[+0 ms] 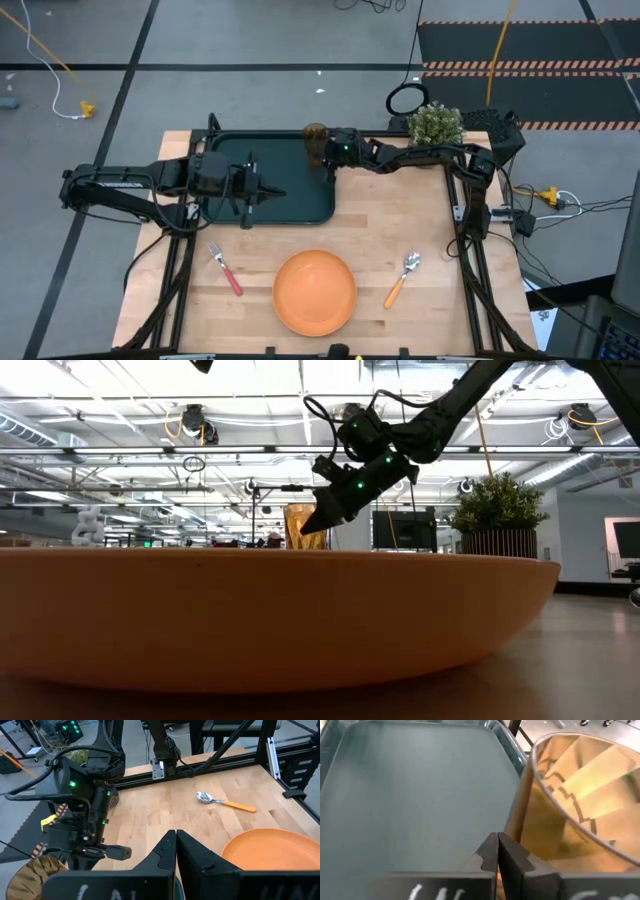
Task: Pick and place plate/cup/fork/spoon on tray
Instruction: Put the orange cup on the black tray
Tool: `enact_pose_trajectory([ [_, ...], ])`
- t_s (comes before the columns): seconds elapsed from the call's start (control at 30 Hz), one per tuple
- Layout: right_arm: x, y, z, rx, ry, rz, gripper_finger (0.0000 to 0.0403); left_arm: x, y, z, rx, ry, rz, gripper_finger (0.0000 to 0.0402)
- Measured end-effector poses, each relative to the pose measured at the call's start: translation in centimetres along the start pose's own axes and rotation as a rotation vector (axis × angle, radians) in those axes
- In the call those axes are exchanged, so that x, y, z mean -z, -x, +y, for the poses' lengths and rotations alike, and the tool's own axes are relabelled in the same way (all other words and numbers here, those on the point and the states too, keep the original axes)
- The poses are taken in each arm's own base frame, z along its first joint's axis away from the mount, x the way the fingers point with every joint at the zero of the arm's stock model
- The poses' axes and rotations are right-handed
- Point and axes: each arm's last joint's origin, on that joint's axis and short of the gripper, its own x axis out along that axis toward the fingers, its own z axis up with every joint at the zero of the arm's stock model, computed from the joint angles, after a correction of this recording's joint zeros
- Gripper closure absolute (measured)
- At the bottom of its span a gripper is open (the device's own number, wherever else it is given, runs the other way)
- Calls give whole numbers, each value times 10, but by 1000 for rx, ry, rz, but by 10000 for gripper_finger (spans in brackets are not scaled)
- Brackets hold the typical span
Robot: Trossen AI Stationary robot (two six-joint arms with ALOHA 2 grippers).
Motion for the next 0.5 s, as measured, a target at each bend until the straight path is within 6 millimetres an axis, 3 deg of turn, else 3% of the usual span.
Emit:
enact_pose_trajectory([
  [0.5, 5, 2, -27, 64, -31, -8, 403, 0, 0, 0, 0, 0, 1, 385],
])
